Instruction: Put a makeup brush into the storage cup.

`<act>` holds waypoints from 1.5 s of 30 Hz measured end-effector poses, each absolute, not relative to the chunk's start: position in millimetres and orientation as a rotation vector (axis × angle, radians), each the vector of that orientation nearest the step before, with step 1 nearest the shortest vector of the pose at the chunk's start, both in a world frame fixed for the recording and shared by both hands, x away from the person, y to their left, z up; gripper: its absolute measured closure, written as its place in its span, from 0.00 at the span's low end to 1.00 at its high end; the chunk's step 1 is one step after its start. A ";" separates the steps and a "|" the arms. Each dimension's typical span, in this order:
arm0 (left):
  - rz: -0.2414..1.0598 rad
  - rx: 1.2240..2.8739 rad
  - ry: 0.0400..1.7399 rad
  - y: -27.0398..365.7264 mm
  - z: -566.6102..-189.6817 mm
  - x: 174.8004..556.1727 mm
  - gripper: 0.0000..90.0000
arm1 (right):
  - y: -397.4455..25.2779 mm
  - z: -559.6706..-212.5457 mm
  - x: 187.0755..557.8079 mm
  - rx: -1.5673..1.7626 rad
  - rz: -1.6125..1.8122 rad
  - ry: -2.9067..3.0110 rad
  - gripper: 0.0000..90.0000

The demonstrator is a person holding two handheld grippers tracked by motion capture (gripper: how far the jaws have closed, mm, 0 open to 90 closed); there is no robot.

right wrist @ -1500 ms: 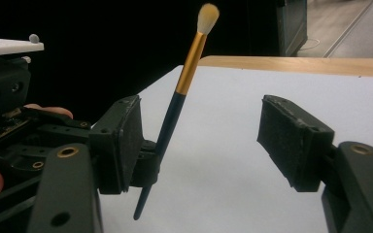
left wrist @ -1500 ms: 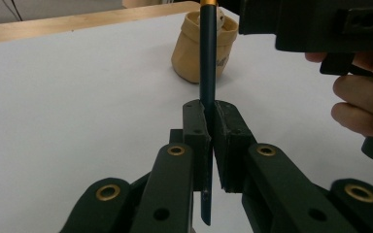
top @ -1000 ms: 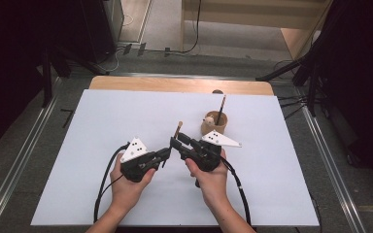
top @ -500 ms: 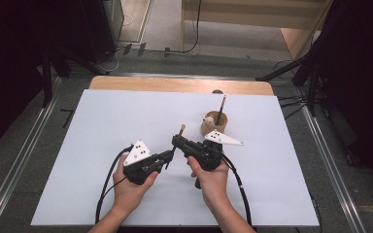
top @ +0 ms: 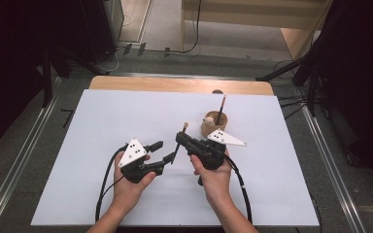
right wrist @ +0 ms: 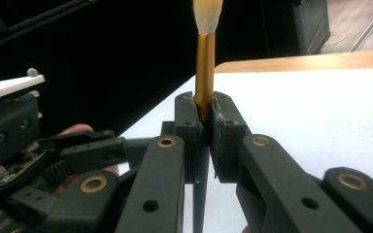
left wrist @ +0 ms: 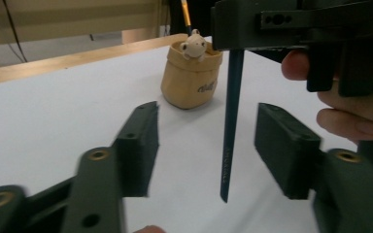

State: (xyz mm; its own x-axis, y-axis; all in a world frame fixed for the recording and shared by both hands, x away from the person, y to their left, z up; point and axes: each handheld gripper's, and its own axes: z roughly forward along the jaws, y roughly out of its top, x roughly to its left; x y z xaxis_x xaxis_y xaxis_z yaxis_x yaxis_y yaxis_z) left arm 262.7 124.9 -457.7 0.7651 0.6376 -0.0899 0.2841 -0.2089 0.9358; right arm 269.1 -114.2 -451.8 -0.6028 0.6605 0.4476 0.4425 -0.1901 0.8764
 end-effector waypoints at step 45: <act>0.475 1.678 0.885 259.8 -469.4 239.6 0.15 | -143.6 -443.0 283.8 1.136 1.685 1.810 0.94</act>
State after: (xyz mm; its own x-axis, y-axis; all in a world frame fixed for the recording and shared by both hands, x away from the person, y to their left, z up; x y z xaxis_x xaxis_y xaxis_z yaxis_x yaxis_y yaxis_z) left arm 239.6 259.8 -469.4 0.6369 0.7594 -0.1330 0.3090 -0.0934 0.9465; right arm 283.8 -143.6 -443.0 -0.5794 0.7839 0.2232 0.2784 -0.0670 0.9581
